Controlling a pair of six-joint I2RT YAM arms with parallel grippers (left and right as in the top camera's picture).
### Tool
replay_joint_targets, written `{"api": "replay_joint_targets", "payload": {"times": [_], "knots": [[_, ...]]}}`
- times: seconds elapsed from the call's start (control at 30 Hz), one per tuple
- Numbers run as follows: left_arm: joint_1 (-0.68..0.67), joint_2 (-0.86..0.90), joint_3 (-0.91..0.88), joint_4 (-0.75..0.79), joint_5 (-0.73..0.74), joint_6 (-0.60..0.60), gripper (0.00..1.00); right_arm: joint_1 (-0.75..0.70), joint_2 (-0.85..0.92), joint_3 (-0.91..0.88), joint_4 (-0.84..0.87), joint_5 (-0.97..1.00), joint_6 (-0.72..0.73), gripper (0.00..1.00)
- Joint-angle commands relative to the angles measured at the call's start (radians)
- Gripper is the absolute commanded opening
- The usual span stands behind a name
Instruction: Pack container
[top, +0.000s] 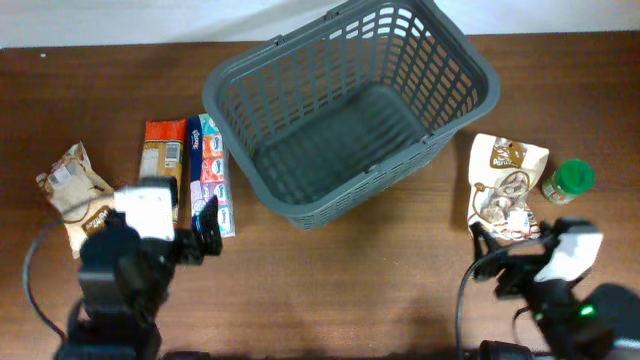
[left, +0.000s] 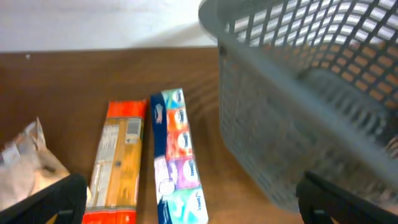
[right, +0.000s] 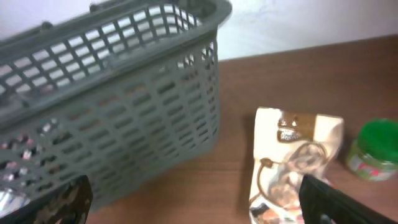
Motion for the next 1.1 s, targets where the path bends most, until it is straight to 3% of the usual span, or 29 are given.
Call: {"api": "replay_joint_targets", "payload": {"times": [0.0, 0.13, 0.3, 0.47, 0.6, 0.7, 0.73, 0.77, 0.8, 0.83, 0.87, 1.0, 1.07], "knots": [[-0.001, 0.132, 0.19, -0.1, 0.009, -0.002, 0.99, 0.006, 0.216, 0.28, -0.095, 0.046, -0.077, 0.99], [-0.002, 0.216, 0.388, -0.182, 0.01, 0.13, 0.99, 0.006, 0.464, 0.645, -0.261, 0.046, -0.08, 0.98], [-0.002, 0.203, 0.529, -0.197, 0.01, 0.153, 0.99, 0.006, 0.634, 0.905, -0.339, -0.057, -0.072, 0.99], [-0.002, 0.166, 0.565, -0.196, 0.066, 0.146, 0.99, 0.006, 0.67, 0.945, -0.334, -0.15, -0.072, 0.99], [-0.002, 0.157, 0.574, -0.198, 0.066, 0.146, 0.99, 0.006, 0.678, 0.947, -0.34, -0.127, -0.023, 0.82], [-0.001, 0.173, 0.574, -0.224, 0.061, 0.127, 0.89, 0.006, 0.693, 0.949, -0.352, -0.08, 0.079, 0.78], [-0.001, 0.183, 0.574, -0.24, 0.05, 0.098, 0.81, 0.006, 0.7, 0.949, -0.354, -0.076, 0.089, 0.75], [-0.001, 0.196, 0.574, -0.257, 0.041, 0.073, 0.66, 0.006, 0.708, 0.949, -0.358, -0.075, 0.091, 0.7], [-0.001, 0.209, 0.576, -0.277, 0.034, 0.066, 0.3, 0.006, 0.72, 0.949, -0.365, -0.075, 0.093, 0.63], [-0.001, 0.222, 0.58, -0.294, 0.024, 0.066, 0.08, 0.006, 0.732, 0.951, -0.374, -0.073, 0.102, 0.57], [-0.001, 0.236, 0.589, -0.311, 0.007, 0.067, 0.02, 0.006, 0.749, 0.955, -0.39, -0.073, 0.11, 0.5], [-0.002, 0.243, 0.639, -0.301, 0.013, 0.066, 0.02, 0.006, 0.822, 0.988, -0.454, -0.072, 0.108, 0.16], [-0.001, 0.24, 0.668, -0.283, 0.017, 0.067, 0.02, 0.006, 0.858, 1.008, -0.467, -0.069, 0.108, 0.04]]}}
